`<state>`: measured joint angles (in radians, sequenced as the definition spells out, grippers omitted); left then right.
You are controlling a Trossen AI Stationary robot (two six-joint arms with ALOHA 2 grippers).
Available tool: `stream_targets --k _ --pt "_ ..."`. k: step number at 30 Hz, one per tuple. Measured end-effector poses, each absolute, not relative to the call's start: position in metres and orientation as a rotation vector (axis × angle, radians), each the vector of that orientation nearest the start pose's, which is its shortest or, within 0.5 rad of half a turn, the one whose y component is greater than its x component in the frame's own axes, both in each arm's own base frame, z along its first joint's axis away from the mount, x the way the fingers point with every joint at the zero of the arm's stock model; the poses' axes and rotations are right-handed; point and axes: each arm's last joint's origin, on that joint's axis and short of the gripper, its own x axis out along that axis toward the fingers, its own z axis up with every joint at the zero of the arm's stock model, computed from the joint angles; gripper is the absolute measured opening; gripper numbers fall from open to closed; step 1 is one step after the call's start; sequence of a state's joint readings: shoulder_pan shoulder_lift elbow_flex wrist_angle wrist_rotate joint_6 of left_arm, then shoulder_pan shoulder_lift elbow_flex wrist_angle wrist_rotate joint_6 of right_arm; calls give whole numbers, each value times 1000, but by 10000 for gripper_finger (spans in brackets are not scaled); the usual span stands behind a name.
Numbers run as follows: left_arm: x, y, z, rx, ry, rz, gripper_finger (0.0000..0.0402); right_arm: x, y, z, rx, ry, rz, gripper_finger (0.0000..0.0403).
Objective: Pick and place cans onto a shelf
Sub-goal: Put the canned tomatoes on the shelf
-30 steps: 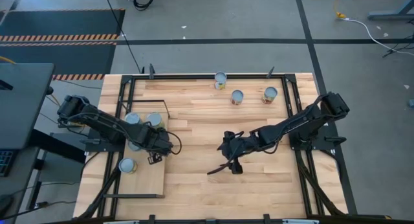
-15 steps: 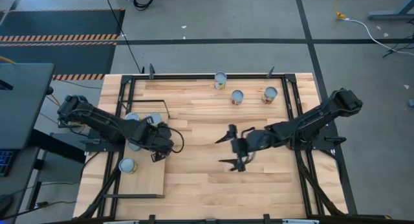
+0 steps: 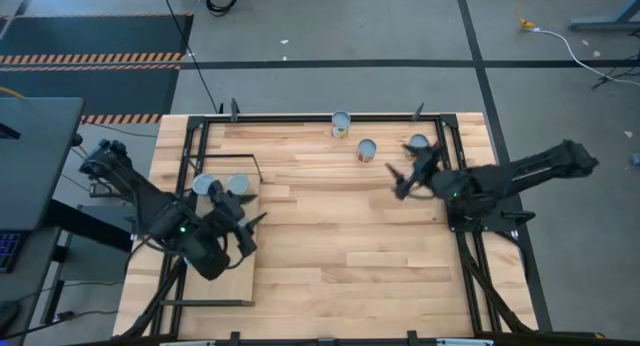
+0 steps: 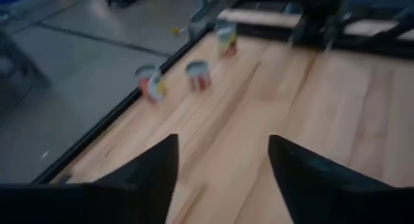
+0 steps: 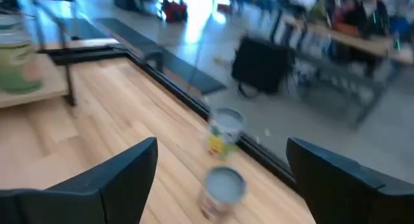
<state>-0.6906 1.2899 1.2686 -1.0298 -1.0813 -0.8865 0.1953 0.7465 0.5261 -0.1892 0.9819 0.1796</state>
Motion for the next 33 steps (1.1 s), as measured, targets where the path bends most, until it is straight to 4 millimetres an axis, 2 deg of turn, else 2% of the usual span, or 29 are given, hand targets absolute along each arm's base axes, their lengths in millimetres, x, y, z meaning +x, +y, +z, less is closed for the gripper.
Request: stream_targets --k 5,9,13,18,21,25,33 --pt "234 -128 344 2 437 493 297 136 -25 277 86 488 -913 350" --pt "269 -116 342 28 450 373 314 135 -56 282 216 640 -978 354" --pt "304 -105 337 71 410 246 316 147 -95 267 366 726 -930 368" --pt "336 -101 323 114 356 159 316 179 -134 235 464 738 -788 390" --pt "344 -101 314 116 367 166 315 200 -147 220 433 731 -744 398" --pt "348 -103 305 104 393 171 314 222 -156 206 395 782 -665 399" --pt "347 -105 303 123 402 215 314 240 -164 183 290 871 -587 399"
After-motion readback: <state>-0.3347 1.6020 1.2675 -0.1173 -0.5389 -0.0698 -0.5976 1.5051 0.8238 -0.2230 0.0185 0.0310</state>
